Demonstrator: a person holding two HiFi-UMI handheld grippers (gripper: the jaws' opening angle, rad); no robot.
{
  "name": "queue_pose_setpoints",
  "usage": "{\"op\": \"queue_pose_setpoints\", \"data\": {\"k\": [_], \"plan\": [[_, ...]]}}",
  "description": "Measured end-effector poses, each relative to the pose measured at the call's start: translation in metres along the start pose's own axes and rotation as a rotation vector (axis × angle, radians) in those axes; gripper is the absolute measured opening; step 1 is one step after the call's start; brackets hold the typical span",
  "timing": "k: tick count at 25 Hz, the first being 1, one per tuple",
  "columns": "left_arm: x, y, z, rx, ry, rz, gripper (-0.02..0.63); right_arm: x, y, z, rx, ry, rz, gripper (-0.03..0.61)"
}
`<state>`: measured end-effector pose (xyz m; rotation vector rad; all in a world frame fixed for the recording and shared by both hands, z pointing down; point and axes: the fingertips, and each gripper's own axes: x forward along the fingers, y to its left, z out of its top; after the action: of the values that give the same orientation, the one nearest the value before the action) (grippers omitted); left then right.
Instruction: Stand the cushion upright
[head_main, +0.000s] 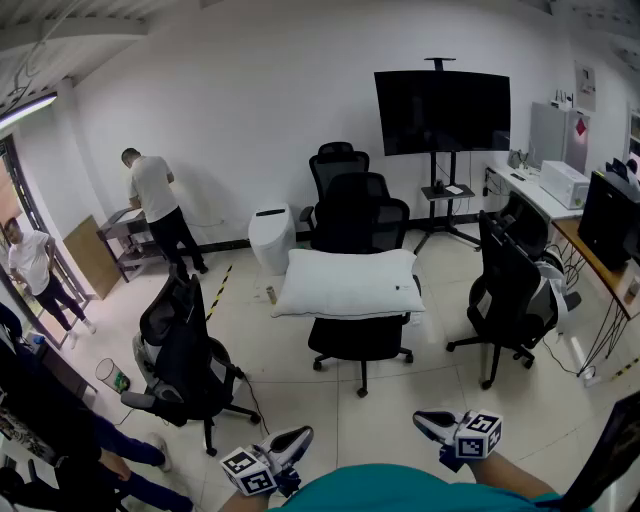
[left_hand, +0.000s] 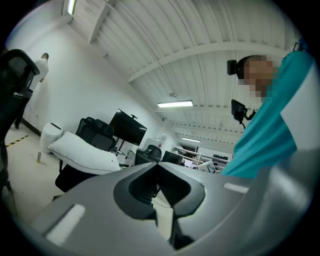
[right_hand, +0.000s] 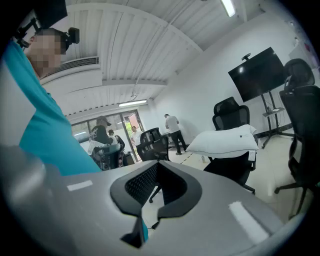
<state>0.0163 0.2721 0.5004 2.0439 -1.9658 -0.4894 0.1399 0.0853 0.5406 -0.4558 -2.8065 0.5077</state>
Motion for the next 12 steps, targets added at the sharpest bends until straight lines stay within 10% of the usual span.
{"op": "queue_pose_setpoints", "data": {"k": [12], "plan": [[0.076,-0.018,-0.009,0.01,-0.018,0.045,0.012,-0.055,-0.061,0.012,-0.01,0.013,0.035,0.003]]}}
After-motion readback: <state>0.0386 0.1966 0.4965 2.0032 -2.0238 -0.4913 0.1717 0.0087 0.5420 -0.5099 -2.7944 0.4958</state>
